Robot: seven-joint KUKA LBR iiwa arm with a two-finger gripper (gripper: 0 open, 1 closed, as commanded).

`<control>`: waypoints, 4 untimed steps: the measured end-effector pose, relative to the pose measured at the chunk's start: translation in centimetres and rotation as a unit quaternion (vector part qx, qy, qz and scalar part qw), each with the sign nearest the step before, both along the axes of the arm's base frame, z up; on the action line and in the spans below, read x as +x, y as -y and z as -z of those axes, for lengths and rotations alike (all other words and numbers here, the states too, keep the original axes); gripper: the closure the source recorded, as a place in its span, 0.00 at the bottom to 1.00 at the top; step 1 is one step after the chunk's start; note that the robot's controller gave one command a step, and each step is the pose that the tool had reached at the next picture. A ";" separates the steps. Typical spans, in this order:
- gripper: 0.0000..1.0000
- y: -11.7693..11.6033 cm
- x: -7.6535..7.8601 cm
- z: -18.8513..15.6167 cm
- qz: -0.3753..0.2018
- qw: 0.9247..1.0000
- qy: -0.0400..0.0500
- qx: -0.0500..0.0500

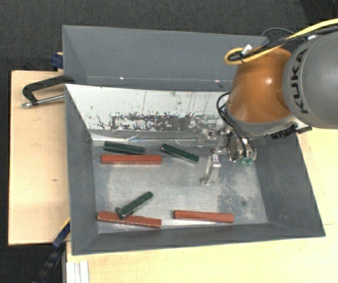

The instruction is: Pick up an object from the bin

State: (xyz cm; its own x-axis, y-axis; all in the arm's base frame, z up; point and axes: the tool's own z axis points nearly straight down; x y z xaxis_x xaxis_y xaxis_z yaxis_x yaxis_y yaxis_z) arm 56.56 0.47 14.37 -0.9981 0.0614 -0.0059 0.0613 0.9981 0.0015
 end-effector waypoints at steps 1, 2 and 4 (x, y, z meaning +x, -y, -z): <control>0.00 -0.8 -0.7 6.5 -0.017 1.000 -0.001 0.000; 0.00 -4.2 2.6 7.3 0.000 1.000 -0.001 -0.001; 1.00 -10.3 3.9 6.8 0.037 0.999 0.003 0.002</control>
Offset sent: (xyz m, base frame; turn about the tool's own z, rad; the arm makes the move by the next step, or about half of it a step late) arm 0.0335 0.0535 -0.0698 0.0046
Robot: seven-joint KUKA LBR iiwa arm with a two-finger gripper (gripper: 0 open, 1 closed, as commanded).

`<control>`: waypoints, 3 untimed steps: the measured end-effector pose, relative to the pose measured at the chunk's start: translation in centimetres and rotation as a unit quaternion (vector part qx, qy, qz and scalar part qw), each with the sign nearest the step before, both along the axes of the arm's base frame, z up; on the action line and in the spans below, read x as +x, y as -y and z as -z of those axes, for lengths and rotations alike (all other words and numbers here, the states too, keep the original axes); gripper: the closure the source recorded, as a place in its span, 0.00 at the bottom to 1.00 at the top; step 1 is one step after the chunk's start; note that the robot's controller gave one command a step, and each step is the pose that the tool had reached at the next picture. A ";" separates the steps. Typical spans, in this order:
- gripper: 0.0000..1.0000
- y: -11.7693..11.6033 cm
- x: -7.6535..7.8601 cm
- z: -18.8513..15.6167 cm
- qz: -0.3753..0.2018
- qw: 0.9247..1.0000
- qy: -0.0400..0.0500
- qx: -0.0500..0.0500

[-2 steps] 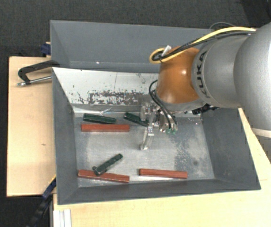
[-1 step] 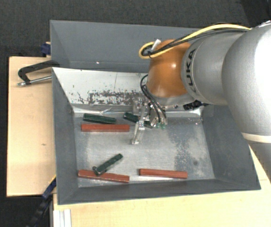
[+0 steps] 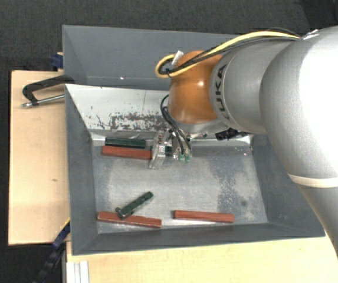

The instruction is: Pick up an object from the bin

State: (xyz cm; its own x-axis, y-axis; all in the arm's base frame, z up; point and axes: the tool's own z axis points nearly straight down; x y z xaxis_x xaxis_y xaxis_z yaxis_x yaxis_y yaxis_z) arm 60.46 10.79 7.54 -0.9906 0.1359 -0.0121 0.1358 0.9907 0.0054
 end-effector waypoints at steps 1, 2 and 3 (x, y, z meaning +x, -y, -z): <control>1.00 0.0 0.0 0.0 0.000 1.000 0.000 0.000; 1.00 5.8 -2.3 0.0 -0.028 1.000 0.001 0.001; 1.00 7.8 -2.0 -4.8 -0.006 1.000 -0.006 -0.002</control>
Offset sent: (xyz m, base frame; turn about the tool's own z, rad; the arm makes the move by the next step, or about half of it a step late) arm -0.0370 -0.0895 -0.0054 -0.0692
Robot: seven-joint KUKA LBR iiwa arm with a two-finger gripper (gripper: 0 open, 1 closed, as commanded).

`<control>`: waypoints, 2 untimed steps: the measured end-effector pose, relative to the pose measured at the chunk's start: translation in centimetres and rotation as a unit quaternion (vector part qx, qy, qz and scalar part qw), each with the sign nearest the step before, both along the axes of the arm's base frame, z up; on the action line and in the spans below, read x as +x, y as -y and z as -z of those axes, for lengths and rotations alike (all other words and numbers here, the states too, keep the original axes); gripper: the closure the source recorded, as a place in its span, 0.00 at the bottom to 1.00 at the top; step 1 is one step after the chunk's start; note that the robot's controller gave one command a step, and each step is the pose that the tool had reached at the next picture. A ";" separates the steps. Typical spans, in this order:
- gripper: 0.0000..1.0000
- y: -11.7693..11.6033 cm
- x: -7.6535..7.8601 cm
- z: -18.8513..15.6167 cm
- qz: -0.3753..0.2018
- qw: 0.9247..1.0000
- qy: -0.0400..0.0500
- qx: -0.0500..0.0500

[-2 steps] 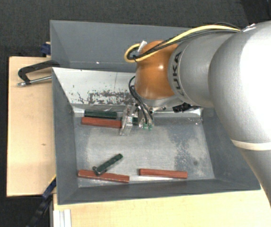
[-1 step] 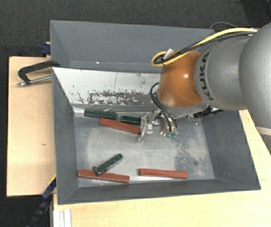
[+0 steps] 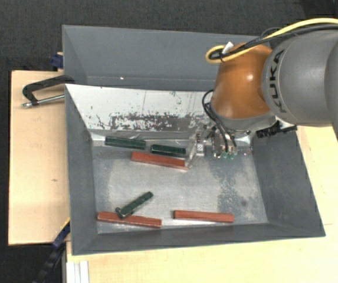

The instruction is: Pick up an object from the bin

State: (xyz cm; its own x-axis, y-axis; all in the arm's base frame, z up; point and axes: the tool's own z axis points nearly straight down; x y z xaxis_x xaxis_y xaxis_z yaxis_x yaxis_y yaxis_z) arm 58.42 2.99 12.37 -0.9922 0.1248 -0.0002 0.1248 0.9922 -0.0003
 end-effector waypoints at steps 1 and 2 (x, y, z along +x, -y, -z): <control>0.00 -5.3 -0.3 -6.0 0.002 1.000 0.003 0.001; 0.00 -5.3 -0.3 -6.0 0.002 1.000 0.002 0.001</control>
Offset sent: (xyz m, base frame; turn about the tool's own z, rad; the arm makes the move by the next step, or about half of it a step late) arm 0.0000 0.0000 0.0000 0.0000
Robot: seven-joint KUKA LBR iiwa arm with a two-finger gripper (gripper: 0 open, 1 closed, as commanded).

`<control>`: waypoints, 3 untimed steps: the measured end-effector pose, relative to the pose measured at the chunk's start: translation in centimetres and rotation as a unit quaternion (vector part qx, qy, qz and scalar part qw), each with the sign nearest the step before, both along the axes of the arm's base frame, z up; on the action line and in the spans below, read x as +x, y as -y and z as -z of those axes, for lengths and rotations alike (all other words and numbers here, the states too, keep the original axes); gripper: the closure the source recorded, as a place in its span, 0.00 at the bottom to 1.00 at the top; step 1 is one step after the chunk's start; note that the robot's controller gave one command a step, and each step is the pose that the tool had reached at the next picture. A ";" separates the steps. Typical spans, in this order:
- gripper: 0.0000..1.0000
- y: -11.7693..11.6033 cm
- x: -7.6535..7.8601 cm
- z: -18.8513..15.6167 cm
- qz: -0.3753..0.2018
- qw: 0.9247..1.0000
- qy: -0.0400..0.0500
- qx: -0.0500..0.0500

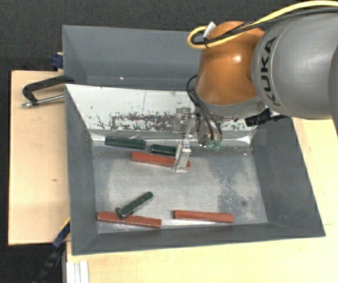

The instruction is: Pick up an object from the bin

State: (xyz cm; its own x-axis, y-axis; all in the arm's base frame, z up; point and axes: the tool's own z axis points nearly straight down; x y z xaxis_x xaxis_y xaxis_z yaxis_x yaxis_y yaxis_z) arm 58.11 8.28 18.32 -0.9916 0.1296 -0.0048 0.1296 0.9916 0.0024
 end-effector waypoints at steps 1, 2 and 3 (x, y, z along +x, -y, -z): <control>0.00 0.8 0.2 4.8 0.048 0.999 0.000 0.001; 0.00 1.1 -0.6 9.3 0.084 0.996 -0.004 -0.001; 1.00 1.5 2.2 11.0 0.042 0.999 0.000 0.001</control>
Offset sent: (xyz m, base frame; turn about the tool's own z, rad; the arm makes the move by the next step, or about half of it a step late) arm -0.0231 -0.0008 -0.1022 0.0038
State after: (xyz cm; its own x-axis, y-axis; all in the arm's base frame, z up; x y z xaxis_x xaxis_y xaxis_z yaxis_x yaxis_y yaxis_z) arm 60.32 6.83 7.35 -0.9772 0.2125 -0.0050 0.2124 0.9772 0.0039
